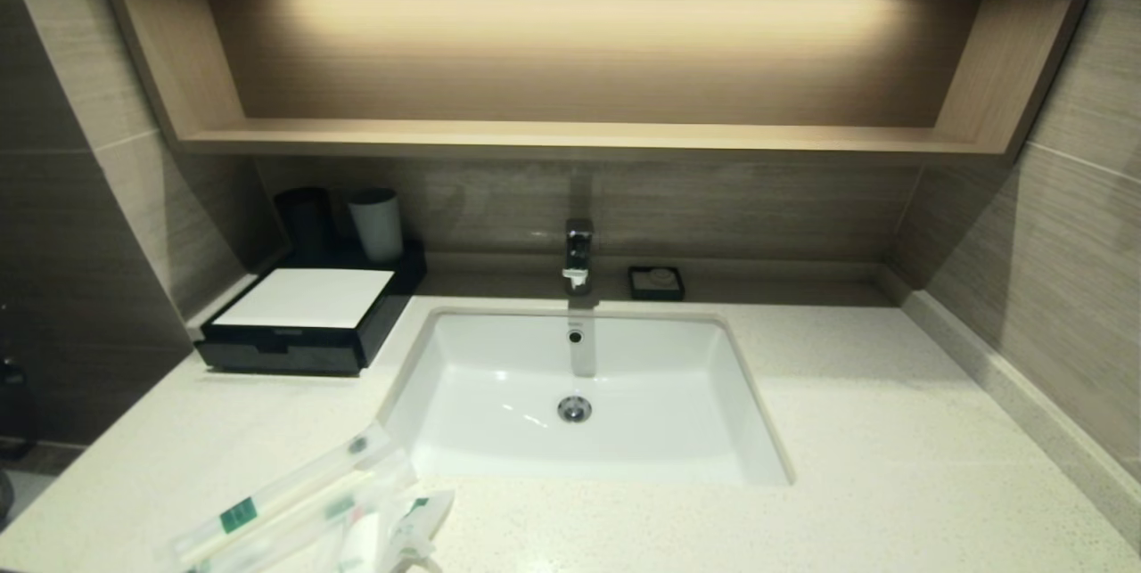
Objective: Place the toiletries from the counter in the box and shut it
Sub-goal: Open the drawer
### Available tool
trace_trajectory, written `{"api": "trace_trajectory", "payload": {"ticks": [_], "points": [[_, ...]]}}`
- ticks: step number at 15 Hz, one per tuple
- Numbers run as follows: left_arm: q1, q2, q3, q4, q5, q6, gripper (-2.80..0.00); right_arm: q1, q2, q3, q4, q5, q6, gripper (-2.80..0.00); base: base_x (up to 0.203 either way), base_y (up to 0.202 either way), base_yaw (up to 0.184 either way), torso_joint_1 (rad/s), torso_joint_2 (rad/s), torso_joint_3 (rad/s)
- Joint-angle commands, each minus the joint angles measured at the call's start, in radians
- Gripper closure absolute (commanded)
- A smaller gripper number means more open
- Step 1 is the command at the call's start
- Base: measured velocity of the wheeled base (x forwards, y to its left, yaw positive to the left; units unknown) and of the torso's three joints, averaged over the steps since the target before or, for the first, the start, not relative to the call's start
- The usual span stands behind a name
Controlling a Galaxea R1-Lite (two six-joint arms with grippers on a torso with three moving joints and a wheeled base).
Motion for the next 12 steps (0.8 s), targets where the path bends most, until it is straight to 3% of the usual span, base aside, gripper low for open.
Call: {"api": "trace_trajectory", "payload": {"ticks": [1,12], "points": [[0.0,0.0,0.001,0.0,0.0,-0.001,0.0,0.0,0.001,0.0,-0.001,0.0,0.0,0.0,0.0,0.0,0.0,0.0,0.0,0.0],[0.0,0.0,0.015,-0.03,0.002,0.035,0.0,0.0,0.0,0.0,-0.001,0.0,0.0,0.0,0.0,0.0,0.0,0.0,0.0,0.0]]}}
